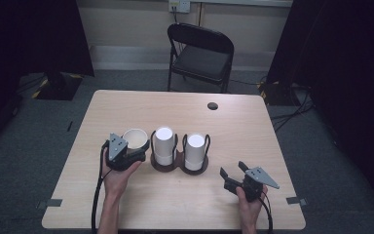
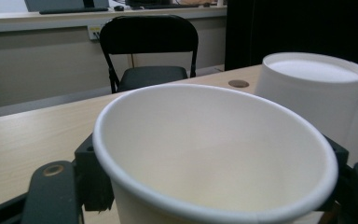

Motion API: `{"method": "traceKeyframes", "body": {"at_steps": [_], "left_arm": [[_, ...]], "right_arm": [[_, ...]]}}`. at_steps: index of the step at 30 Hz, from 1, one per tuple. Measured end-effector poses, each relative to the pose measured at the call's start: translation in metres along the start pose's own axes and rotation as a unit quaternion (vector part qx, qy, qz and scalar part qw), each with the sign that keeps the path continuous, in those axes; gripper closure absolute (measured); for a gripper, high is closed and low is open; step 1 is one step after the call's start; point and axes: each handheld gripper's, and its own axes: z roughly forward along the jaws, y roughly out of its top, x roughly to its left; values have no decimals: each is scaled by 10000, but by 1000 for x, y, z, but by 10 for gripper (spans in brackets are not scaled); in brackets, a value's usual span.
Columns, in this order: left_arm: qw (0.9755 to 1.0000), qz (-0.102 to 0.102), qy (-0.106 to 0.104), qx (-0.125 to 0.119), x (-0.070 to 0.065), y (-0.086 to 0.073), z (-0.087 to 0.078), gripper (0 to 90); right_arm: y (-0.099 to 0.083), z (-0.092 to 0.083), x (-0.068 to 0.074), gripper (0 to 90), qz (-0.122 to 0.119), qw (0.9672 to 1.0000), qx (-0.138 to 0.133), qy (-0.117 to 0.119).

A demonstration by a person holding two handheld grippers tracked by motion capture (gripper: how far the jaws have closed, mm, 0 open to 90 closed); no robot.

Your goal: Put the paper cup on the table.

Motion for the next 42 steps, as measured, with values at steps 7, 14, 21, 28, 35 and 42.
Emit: {"method": "traceKeyframes", "body": {"at_steps": [7,14,21,28,35,42], "left_arm": [[9999,-79,124,-25,15,2,8,237],[9990,-214,392,-28,28,-6,23,236],[9984,-228,474,188,32,-15,32,232],[9978,-334,484,290,37,-27,42,226],[9971,-422,385,501,38,-35,48,222],[9968,-394,496,481,37,-43,47,216]], "right_arm": [[0,0,-1,197,14,10000,24,7],[1,2,0,198,-42,10000,75,8],[0,0,1,197,-61,10000,42,14],[0,0,0,198,13,10000,22,30],[0,0,-1,197,33,10000,28,57],[0,0,-2,197,54,10000,24,60]]}}
